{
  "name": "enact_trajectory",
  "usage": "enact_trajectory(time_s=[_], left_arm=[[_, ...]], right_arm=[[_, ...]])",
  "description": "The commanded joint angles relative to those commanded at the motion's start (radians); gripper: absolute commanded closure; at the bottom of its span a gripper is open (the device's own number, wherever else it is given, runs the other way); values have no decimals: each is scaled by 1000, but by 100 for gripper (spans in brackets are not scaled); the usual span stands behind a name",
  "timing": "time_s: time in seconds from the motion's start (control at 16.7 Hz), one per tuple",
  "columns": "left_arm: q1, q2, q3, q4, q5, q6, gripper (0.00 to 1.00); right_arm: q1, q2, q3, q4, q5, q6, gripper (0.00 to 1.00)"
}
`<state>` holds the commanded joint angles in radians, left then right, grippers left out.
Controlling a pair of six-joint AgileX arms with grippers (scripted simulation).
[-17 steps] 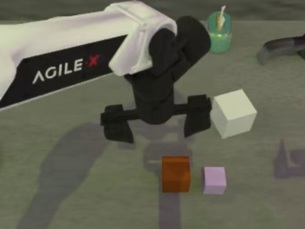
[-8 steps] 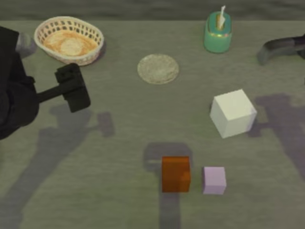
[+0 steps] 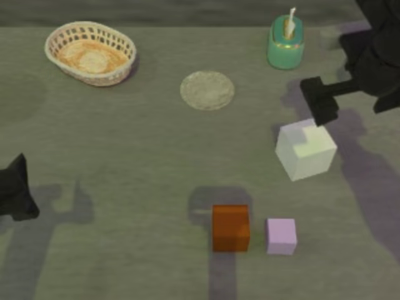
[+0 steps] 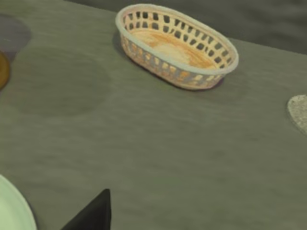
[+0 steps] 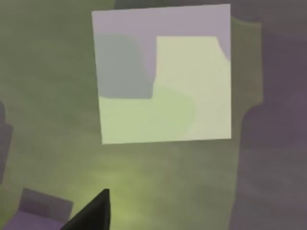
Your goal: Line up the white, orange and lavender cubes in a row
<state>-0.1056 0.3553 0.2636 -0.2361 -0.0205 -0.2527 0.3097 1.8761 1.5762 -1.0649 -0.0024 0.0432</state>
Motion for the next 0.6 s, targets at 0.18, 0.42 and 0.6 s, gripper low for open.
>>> enact_trajectory(time_s=[0.18,0.42,0.6], left_arm=[[70,-195,-147,124,9,130,0],[120,-337,-250,223,19,238,0],[126,-355,-264,236,20,253,0]], right_arm=[[34,197,192,-115,1,5,0],[60,350,351,-196,5,8,0],[64,370,370,-206,6,9,0]])
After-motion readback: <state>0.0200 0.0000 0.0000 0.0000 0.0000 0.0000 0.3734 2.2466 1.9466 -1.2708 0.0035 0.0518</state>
